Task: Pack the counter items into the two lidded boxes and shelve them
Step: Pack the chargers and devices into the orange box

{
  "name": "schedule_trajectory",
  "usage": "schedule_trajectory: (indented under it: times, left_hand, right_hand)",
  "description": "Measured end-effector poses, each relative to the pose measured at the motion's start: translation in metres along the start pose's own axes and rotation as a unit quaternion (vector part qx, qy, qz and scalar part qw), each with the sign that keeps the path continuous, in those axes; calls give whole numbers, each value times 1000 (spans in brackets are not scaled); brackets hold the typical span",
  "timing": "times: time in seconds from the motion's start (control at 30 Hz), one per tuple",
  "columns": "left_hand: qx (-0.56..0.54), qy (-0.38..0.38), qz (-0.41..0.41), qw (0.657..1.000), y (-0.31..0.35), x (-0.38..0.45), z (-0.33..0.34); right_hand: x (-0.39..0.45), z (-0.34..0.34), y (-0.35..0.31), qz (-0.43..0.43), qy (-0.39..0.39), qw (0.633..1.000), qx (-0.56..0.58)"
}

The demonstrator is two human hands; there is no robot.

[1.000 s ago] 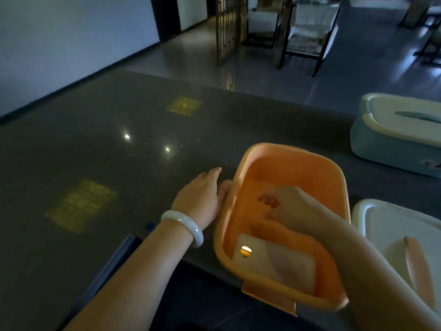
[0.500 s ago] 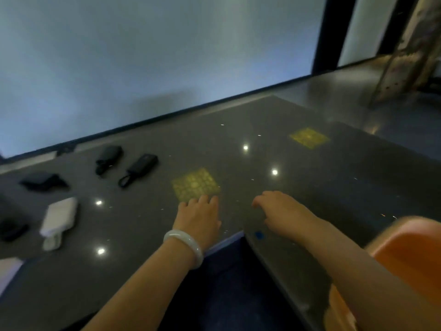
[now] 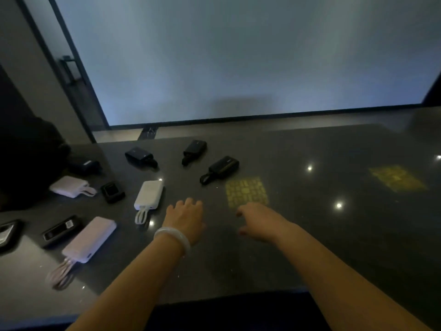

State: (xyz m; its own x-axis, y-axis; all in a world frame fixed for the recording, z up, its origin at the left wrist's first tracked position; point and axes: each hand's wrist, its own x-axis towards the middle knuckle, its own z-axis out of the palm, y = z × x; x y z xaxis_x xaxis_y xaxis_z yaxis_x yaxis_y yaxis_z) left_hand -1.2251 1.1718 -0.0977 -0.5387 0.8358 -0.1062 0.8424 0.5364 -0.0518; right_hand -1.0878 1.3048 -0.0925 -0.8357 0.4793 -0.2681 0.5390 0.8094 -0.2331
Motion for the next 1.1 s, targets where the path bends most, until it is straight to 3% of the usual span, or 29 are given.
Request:
schedule_trajectory:
  times: [0.23,0.5,0.7,0.83,0.97,1.1]
  left_hand:
    - [-26,-15,-6,1000,-51,78,10]
    - [-47,-8,-9,999,-114,182,17]
    - [-71,15,-26,997,-144,261,19]
    - [-113,23,-52,992,-150,310,24]
    - [-132,14,-70,989,-149,340,45]
    - [-146,12,-92,985,-145,364,59]
  right_hand:
    - [94,2,-5,79,13,989,125]
    - [203,-5,-10,171,41,975,137]
    - [286,-9,-17,296,75,924,229]
    - [326,-3,-14,381,78,900,196]
    - [348,13,-8,349,139,918,129]
    - [369,10,2,292,122,941,122]
